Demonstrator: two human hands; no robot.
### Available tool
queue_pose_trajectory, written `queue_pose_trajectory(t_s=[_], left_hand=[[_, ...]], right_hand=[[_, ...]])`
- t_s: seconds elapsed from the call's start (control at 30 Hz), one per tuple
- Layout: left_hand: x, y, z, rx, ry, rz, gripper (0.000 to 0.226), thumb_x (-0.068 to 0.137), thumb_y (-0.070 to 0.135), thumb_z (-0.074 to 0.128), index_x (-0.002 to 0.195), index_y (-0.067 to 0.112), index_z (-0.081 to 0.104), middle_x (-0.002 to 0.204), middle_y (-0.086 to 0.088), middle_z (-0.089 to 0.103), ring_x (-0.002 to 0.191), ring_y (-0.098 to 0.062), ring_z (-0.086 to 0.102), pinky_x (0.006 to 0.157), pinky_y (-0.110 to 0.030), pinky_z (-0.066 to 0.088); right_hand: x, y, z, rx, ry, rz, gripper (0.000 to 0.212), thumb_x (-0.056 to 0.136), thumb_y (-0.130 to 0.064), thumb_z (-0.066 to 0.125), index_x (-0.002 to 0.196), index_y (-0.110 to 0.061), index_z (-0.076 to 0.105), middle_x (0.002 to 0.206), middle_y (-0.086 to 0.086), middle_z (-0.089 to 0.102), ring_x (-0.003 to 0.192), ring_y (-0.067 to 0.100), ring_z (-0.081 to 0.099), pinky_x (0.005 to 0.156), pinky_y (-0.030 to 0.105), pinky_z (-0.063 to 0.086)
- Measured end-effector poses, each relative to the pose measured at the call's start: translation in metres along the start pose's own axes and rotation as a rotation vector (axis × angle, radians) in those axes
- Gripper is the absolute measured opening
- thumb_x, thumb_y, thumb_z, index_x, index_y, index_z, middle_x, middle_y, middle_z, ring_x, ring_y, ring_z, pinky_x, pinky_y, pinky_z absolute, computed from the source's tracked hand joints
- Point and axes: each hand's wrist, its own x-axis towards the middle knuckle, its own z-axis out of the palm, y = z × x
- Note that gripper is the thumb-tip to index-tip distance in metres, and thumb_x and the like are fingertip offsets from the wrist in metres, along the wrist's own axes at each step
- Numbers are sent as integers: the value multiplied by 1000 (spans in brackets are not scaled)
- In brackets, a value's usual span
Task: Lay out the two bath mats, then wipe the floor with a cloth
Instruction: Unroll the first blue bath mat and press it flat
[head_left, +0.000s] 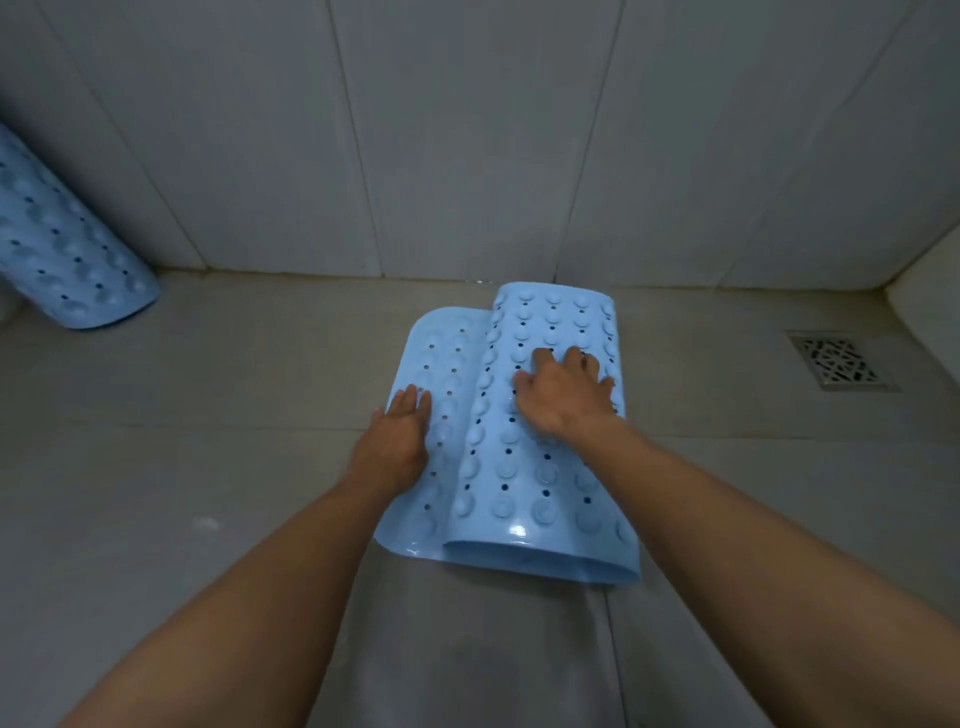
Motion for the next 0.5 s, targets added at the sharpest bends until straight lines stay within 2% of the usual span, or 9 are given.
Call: queue_pose_trajectory(t_s=[0.1,0.2,0.3,0.4,0.43,0.5], left_hand=[[-9,0,-4,144,3,-10,63,101,13,34,159,8,9,167,-15,8,154,-27,10,121,-48,14],[-21,-6,-6,250,8,-54,61,102,15,32,158,8,10,166,-15,11,153,-26,13,120,-53,13],[-28,-8,-13,266,10,-89,61,99,14,40,156,8,19,163,-16,17,151,-28,19,120,-54,13],[-31,4,-8,41,47,-95,58,95,9,49,150,6,30,162,-18,19,148,-34,23,120,-52,23],[-34,9,-3,-61,44,-105,56,99,13,45,152,5,28,164,-18,15,150,-35,17,121,-51,21],[-39,14,9,-165,13,-136,61,108,33,29,158,4,11,167,-15,-2,154,-32,-3,124,-46,3]], right_hand=[[-12,-5,11,-12,-84,44,97,85,-81,35,157,-23,6,163,20,-14,149,41,-16,113,68,-5],[-24,-7,15,-1,-94,34,114,76,-87,44,157,-26,-10,160,18,-27,147,39,-25,112,69,-9],[-32,-12,18,44,-69,-9,105,82,-79,48,157,-32,-7,161,17,-25,147,39,-23,112,70,-8],[-37,-18,20,15,-41,-101,76,96,-58,46,156,-43,2,163,15,-19,149,37,-20,113,71,-6],[-38,-19,20,3,-47,-119,67,99,-51,44,155,-45,7,164,14,-17,149,36,-19,113,71,-5],[-39,-19,21,-21,-65,-130,57,102,-38,41,153,-45,18,164,13,-13,150,36,-17,112,72,-4]])
